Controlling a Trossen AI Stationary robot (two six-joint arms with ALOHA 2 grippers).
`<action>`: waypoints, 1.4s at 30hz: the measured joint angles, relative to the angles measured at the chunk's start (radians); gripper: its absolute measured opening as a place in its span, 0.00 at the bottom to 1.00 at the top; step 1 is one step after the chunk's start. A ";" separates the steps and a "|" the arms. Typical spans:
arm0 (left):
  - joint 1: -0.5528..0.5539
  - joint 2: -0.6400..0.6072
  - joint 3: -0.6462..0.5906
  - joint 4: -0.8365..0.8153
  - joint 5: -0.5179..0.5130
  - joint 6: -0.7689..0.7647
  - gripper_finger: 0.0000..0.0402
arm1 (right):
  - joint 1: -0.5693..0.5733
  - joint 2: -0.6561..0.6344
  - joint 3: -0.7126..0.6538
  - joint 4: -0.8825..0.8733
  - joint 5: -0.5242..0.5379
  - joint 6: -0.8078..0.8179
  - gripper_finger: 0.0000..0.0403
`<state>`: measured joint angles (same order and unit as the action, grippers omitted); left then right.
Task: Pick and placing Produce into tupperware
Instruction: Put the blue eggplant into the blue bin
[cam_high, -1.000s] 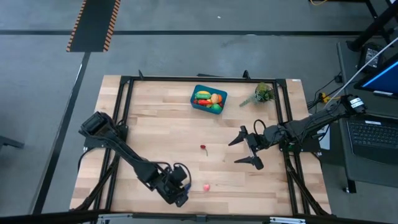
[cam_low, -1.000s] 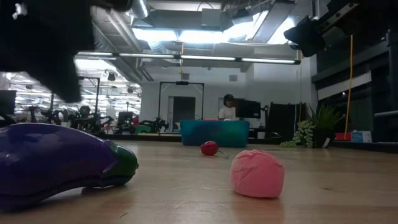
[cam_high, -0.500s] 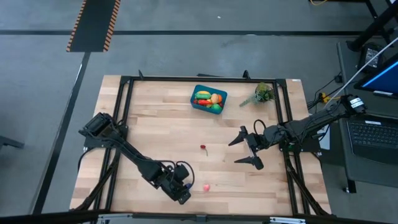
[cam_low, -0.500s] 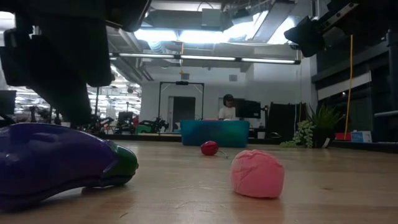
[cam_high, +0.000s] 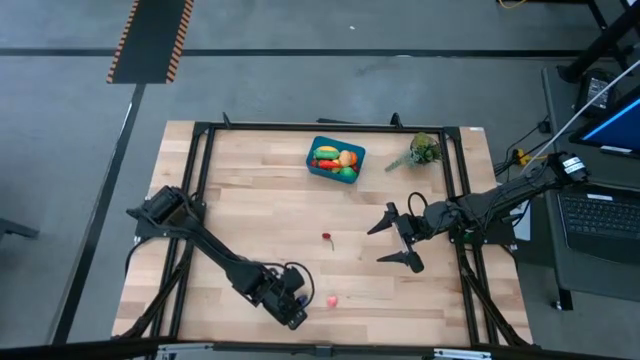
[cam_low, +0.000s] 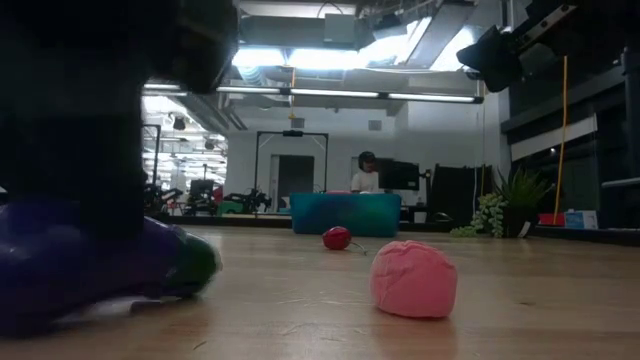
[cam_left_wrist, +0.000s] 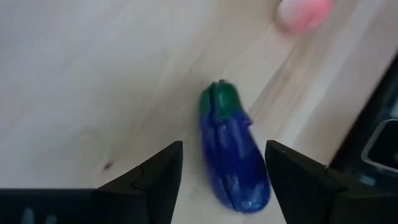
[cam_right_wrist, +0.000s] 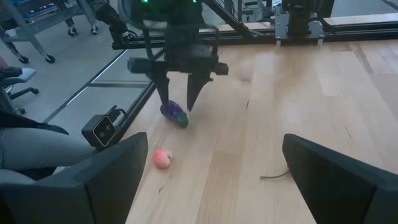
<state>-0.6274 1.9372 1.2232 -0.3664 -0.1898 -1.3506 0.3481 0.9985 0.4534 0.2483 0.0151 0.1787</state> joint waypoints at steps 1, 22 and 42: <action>0.002 0.008 0.000 -0.001 0.017 -0.008 0.55 | 0.000 0.000 0.000 -0.001 0.000 0.000 0.93; 0.011 0.031 0.002 -0.015 0.049 0.132 0.55 | 0.000 0.000 0.000 -0.005 0.000 0.001 0.93; 0.005 0.049 0.002 -0.120 0.013 0.212 0.38 | 0.000 0.000 0.000 -0.007 0.000 0.003 0.93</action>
<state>-0.6228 1.9858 1.2251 -0.4869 -0.1770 -1.1389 0.3481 0.9985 0.4534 0.2409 0.0147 0.1822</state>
